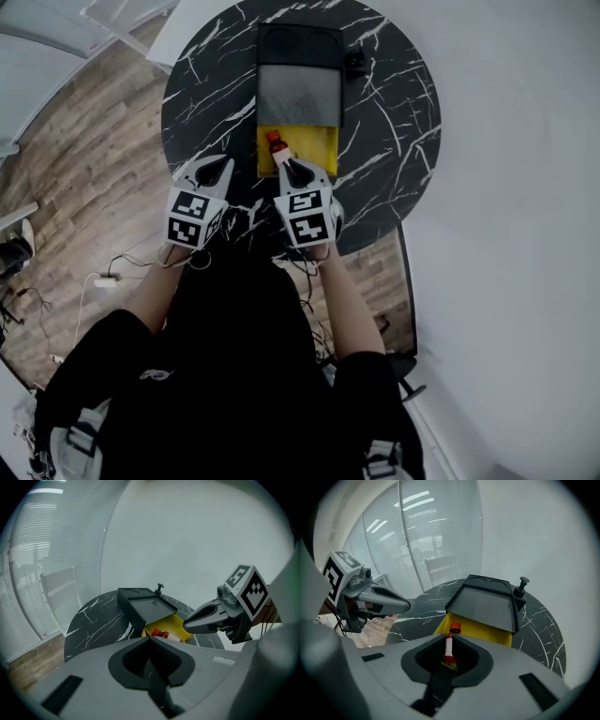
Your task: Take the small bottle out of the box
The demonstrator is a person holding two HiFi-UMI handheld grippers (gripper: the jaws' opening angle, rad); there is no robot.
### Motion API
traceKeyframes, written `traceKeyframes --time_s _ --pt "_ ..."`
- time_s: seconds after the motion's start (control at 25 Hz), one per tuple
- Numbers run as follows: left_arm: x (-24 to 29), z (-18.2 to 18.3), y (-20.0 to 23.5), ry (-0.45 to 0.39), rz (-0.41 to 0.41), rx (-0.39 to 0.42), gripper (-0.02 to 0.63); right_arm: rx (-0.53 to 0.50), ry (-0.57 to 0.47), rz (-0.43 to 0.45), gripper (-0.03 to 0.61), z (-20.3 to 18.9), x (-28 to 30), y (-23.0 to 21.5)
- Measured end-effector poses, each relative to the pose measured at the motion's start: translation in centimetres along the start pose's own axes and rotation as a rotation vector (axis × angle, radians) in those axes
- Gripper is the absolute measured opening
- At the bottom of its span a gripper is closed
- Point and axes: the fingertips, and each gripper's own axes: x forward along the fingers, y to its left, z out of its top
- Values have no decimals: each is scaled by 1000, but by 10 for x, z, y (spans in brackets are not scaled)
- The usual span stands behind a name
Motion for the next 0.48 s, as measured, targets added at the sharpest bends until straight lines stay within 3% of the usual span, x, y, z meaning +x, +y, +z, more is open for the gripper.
traceKeyframes --time_s 0.08,0.12,0.48 --pt "5 -1 3 14 -14 -3 -2 -3 33 5 94 -4 8 1" --pt "8 -1 4 20 -21 0 -2 -6 47 5 108 -5 11 1" --pt "25 -7 20 65 -69 11 -2 13 173 -1 160 -21 36 -6"
